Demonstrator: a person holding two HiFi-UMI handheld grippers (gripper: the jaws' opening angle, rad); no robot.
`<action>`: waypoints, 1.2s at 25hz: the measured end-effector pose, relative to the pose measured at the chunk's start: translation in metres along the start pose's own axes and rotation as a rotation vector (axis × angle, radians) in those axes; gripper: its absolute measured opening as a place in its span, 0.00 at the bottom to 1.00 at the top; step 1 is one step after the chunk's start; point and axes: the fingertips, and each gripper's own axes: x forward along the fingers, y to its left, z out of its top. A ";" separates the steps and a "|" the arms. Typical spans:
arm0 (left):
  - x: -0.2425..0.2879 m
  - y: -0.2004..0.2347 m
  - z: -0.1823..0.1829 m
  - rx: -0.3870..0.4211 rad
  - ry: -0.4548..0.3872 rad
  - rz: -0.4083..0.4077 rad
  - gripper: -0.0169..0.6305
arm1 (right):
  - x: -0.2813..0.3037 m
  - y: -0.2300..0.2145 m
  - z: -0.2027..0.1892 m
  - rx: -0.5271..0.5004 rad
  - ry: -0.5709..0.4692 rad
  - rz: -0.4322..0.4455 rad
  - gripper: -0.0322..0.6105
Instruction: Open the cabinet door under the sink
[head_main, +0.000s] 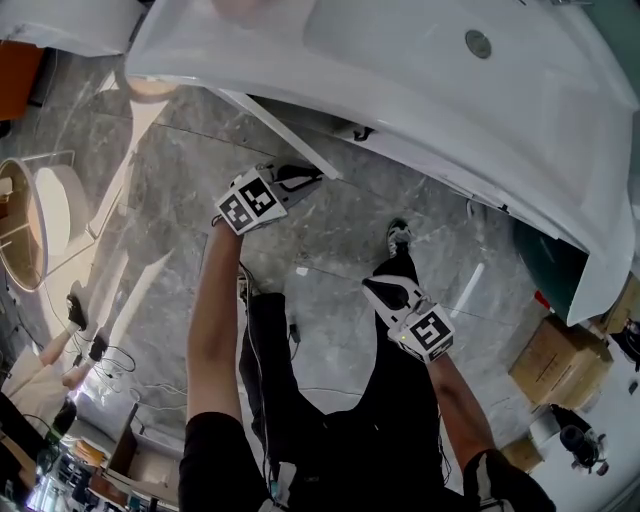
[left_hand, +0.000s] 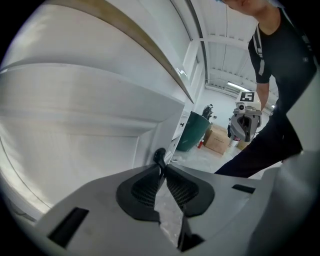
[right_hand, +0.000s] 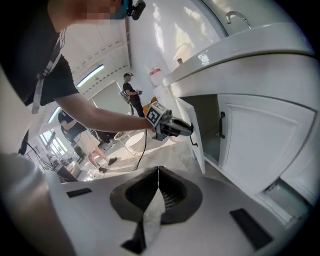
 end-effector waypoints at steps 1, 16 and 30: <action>0.000 0.000 0.000 0.004 0.006 -0.003 0.10 | 0.007 -0.007 0.013 -0.025 -0.021 -0.014 0.14; -0.008 -0.007 -0.004 -0.016 -0.035 -0.010 0.10 | 0.099 -0.081 0.163 -0.212 -0.219 -0.235 0.42; -0.105 -0.046 -0.061 -0.438 -0.350 0.470 0.12 | 0.107 -0.075 0.158 -0.132 -0.196 -0.173 0.29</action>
